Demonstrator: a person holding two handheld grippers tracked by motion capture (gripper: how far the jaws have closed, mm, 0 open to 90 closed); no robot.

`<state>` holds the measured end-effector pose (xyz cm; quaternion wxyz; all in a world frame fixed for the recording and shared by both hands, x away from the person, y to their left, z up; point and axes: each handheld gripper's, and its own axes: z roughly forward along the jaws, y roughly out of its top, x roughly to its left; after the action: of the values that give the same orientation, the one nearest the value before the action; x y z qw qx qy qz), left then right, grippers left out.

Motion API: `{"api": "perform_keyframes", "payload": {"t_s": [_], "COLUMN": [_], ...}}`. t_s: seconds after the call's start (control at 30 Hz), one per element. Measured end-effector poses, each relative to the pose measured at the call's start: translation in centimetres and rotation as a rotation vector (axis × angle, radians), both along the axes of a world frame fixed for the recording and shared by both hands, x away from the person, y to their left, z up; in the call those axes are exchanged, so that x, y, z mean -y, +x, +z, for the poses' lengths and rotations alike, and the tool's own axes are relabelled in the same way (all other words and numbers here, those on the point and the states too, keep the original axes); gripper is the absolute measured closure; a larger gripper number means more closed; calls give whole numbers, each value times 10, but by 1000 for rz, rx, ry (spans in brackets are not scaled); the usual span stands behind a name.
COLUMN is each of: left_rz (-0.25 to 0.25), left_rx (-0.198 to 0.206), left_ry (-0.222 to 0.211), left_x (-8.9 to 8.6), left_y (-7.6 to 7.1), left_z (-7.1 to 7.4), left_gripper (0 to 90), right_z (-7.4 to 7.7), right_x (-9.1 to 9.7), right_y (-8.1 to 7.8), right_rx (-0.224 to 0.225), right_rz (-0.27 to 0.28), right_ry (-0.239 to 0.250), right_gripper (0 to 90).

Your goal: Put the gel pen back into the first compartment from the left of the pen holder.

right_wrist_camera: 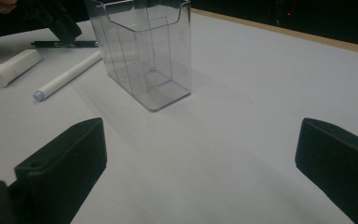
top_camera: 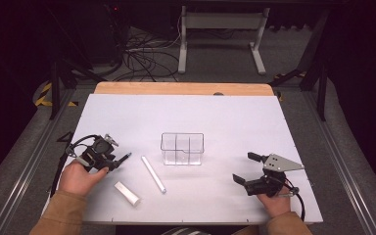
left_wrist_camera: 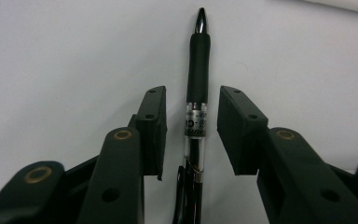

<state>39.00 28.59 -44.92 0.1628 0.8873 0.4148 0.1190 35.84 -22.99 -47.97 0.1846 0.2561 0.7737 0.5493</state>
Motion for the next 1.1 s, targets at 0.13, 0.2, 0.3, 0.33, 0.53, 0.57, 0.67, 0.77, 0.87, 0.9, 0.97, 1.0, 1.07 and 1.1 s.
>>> {"api": "perform_keyframes", "payload": {"t_s": [0.13, 0.2, 0.3, 0.33, 0.53, 0.57, 0.67, 0.77, 0.87, 0.9, 0.97, 1.0, 1.07, 1.1], "left_rz": [-13, -12, -17, -15, -23, -23, -20, -26, -31, -33, -31, -31, -35, -37], "left_rx": [-10, -16, -23, -28, -48, -49, -45, -49, -52, -44, -27, -27, -3, 6], "left_ry": [25, 30, 57, 60, 70, 70, 71, 72, 27, 17, 15, 15, 3, 1], "left_x": [3, 3, 5, 6, 7, 7, 7, 7, 6, 5, 5, 5, 6, 6], "left_y": [1, 1, 2, 2, 3, 3, 3, 3, 3, 2, 0, 0, -3, -4], "left_z": [-1, -1, -3, -3, -5, -5, -5, -5, -1, 1, 7, 7, 12, 14], "left_gripper": [672, 680, 712, 716, 783, 787, 790, 791, 792, 792, 792, 792, 792, 792], "right_z": [0, 0, 0, 0, 0, 0, 0, 0, 0, 0, 0, 0, 0, 0], "right_x": [0, 0, 0, 0, 0, 0, 0, 0, 0, 0, 0, 0, 0, 0], "right_y": [0, 0, 0, 0, 0, 0, 0, 0, 0, 0, 0, 0, 0, 0], "right_rx": [1, -1, -2, -2, -3, -3, -4, -4, -4, -3, -4, -3, -3, -3], "right_rz": [3, 3, 2, 2, 3, 4, 5, 5, 5, 5, 5, 4, 4, 4], "right_ry": [-2, -1, 0, 0, 0, 1, 1, 1, 0, 1, 1, 1, 1, 0], "right_gripper": [25, 25, 26, 26, 28, 28, 29, 29, 30, 30, 30, 30, 30, 30]}}
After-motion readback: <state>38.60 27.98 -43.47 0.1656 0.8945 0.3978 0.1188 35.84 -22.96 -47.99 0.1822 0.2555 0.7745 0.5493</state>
